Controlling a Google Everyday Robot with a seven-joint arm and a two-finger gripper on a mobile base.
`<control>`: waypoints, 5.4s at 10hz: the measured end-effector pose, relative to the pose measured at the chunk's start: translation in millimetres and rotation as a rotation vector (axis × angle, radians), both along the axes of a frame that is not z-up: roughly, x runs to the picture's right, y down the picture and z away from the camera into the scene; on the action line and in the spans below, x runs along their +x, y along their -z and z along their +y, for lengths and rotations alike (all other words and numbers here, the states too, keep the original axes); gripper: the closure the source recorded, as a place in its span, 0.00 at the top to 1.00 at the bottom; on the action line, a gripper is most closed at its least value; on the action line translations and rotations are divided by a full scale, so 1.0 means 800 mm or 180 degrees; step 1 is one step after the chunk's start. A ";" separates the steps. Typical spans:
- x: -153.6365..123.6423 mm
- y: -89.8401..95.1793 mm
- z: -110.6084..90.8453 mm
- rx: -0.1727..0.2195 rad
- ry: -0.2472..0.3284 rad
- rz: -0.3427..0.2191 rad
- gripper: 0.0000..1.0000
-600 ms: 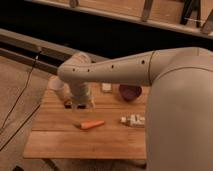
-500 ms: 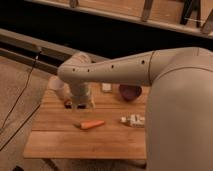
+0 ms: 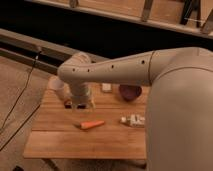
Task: Push the eraser across the table
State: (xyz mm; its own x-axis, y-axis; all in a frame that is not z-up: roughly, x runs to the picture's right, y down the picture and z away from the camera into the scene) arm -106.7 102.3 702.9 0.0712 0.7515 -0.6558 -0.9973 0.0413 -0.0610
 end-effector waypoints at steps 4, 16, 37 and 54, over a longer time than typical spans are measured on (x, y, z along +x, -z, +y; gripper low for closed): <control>0.000 0.000 0.000 0.0000 0.0000 0.0000 0.65; 0.000 0.000 0.000 0.0000 0.0000 0.0000 0.65; 0.028 -0.233 -0.084 -0.0042 0.0597 0.0185 0.65; -0.045 -0.346 -0.061 0.0014 0.0796 -0.0460 0.00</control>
